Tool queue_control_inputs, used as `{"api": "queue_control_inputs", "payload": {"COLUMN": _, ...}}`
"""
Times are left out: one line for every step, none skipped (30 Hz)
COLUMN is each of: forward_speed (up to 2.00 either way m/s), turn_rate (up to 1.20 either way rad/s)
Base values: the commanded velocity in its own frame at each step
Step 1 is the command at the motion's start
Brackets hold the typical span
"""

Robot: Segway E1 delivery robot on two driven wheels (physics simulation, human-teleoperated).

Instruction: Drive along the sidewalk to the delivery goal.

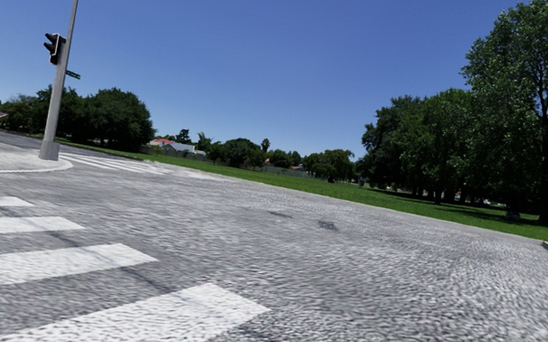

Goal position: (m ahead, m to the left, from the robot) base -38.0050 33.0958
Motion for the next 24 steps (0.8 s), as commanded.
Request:
{"api": "queue_control_inputs", "payload": {"forward_speed": 0.00, "turn_rate": 0.00}}
{"api": "queue_control_inputs", "payload": {"forward_speed": 0.00, "turn_rate": 0.00}}
{"api": "queue_control_inputs", "payload": {"forward_speed": 0.00, "turn_rate": 0.00}}
{"api": "queue_control_inputs", "payload": {"forward_speed": 0.00, "turn_rate": 0.00}}
{"api": "queue_control_inputs", "payload": {"forward_speed": 0.00, "turn_rate": 0.00}}
{"api": "queue_control_inputs", "payload": {"forward_speed": 0.00, "turn_rate": 0.00}}
{"api": "queue_control_inputs", "payload": {"forward_speed": 0.00, "turn_rate": 0.00}}
{"api": "queue_control_inputs", "payload": {"forward_speed": 0.00, "turn_rate": 0.00}}
{"api": "queue_control_inputs", "payload": {"forward_speed": 0.00, "turn_rate": 0.00}}
{"api": "queue_control_inputs", "payload": {"forward_speed": 0.00, "turn_rate": 0.00}}
{"api": "queue_control_inputs", "payload": {"forward_speed": 0.00, "turn_rate": 0.00}}
{"api": "queue_control_inputs", "payload": {"forward_speed": 0.00, "turn_rate": 0.00}}
{"api": "queue_control_inputs", "payload": {"forward_speed": 0.00, "turn_rate": 0.00}}
{"api": "queue_control_inputs", "payload": {"forward_speed": 0.00, "turn_rate": 0.00}}
{"api": "queue_control_inputs", "payload": {"forward_speed": 0.00, "turn_rate": 0.00}}
{"api": "queue_control_inputs", "payload": {"forward_speed": 0.00, "turn_rate": 0.00}}
{"api": "queue_control_inputs", "payload": {"forward_speed": 0.00, "turn_rate": 0.00}}
{"api": "queue_control_inputs", "payload": {"forward_speed": 0.00, "turn_rate": 0.00}}
{"api": "queue_control_inputs", "payload": {"forward_speed": 0.00, "turn_rate": 0.00}}
{"api": "queue_control_inputs", "payload": {"forward_speed": 0.00, "turn_rate": 0.00}}
{"api": "queue_control_inputs", "payload": {"forward_speed": 0.00, "turn_rate": 0.00}}
{"api": "queue_control_inputs", "payload": {"forward_speed": 0.00, "turn_rate": 0.00}}
{"api": "queue_control_inputs", "payload": {"forward_speed": 0.00, "turn_rate": 0.00}}
{"api": "queue_control_inputs", "payload": {"forward_speed": 0.00, "turn_rate": 0.00}}
